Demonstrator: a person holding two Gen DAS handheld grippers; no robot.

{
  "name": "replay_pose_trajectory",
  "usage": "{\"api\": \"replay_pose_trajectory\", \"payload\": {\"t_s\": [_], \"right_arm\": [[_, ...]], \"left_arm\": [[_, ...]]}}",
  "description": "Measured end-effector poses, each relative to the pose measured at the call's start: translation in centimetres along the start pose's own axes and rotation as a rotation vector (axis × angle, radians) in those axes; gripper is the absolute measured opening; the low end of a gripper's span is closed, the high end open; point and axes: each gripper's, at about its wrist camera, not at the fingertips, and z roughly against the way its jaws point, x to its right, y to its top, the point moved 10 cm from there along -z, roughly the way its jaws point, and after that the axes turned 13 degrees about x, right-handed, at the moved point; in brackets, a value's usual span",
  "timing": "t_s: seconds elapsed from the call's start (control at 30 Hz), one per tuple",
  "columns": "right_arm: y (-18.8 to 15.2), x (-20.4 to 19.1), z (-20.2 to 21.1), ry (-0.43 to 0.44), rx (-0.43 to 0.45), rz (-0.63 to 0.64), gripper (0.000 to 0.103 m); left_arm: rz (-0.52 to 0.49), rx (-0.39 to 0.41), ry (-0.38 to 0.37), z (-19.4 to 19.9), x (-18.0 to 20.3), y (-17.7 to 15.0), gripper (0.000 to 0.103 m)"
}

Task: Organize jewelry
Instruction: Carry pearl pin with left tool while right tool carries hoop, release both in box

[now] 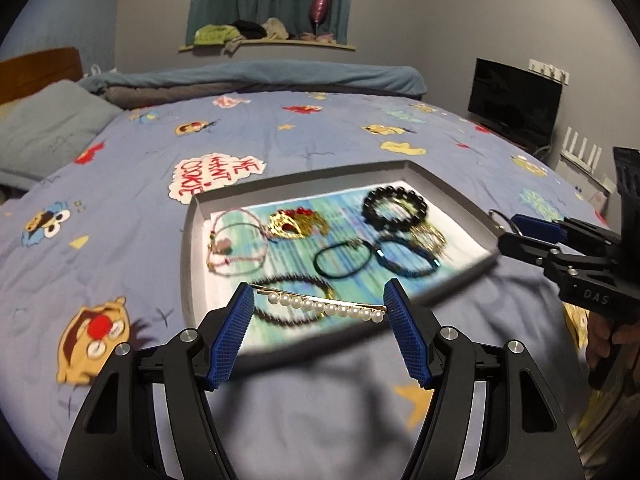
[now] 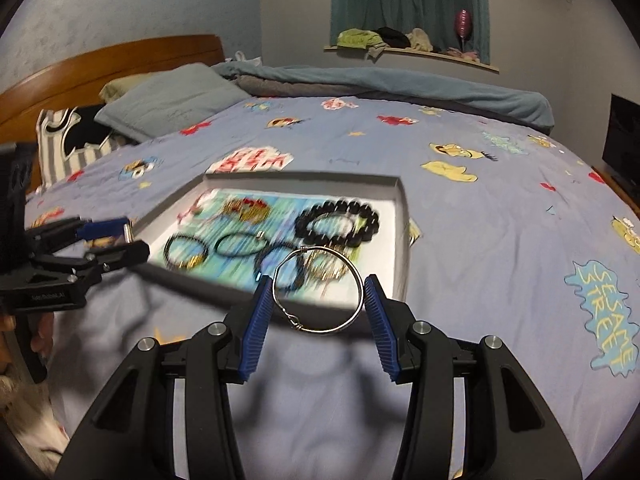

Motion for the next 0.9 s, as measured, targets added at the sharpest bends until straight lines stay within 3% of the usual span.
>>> {"api": "replay_pose_trajectory", "payload": {"t_s": [0.2, 0.5, 0.7, 0.9], "right_arm": [[0.9, 1.3, -2.8, -0.036, -0.026, -0.009, 0.047], [-1.1, 1.9, -6.1, -0.072, -0.124, -0.012, 0.047], [-1.5, 1.6, -7.0, -0.110, -0.178, 0.060, 0.047], [-2.2, 1.3, -7.8, -0.078, -0.255, 0.068, 0.047]], "left_arm": [[0.005, -0.067, 0.001, -3.6, -0.8, 0.4, 0.068], [0.022, -0.135, 0.033, -7.0, -1.8, -0.8, 0.068], [0.016, -0.196, 0.031, -8.5, -1.7, -1.5, 0.068], [0.003, -0.210, 0.034, -9.0, -1.6, -1.9, 0.068]]}}
